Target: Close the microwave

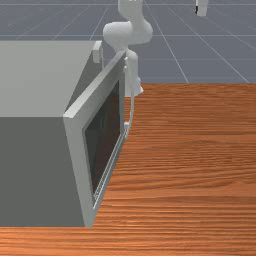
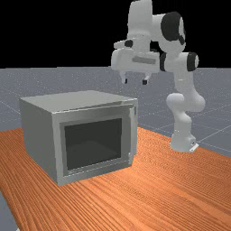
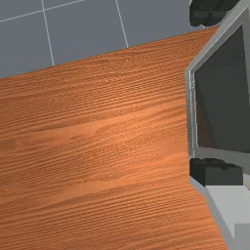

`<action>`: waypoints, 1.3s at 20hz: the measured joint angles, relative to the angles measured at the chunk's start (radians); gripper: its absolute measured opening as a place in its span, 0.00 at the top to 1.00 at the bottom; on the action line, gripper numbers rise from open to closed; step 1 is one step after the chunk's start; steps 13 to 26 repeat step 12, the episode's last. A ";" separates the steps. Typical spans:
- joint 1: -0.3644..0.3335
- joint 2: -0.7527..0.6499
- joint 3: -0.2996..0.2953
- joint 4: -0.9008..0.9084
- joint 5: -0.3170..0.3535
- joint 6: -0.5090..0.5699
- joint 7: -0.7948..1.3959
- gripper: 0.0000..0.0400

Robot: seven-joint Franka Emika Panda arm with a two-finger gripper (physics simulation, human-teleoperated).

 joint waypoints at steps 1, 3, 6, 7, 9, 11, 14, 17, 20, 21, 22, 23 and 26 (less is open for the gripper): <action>-0.015 0.087 0.022 0.100 0.027 -0.110 -0.140 0.00; -0.022 0.081 0.023 -0.091 0.039 0.035 -0.146 0.00; -0.027 0.064 0.019 -0.378 0.032 0.322 -0.154 0.00; -0.027 0.075 0.018 -0.425 0.030 0.382 -0.155 0.00; -0.015 0.029 -0.037 -0.539 -0.109 0.457 -0.151 0.00; -0.079 0.000 -0.104 -0.591 -0.196 0.479 -0.248 0.00; -0.116 0.004 -0.150 -0.596 -0.252 0.503 -0.302 0.00; -0.116 0.004 -0.150 -0.596 -0.252 0.503 -0.302 0.00; -0.116 0.004 -0.150 -0.596 -0.252 0.503 -0.302 0.00; -0.116 0.004 -0.150 -0.596 -0.252 0.503 -0.302 0.00; -0.116 0.004 -0.150 -0.596 -0.252 0.503 -0.302 0.00; -0.116 0.004 -0.150 -0.596 -0.252 0.503 -0.302 0.00; -0.116 0.004 -0.150 -0.596 -0.252 0.503 -0.302 0.00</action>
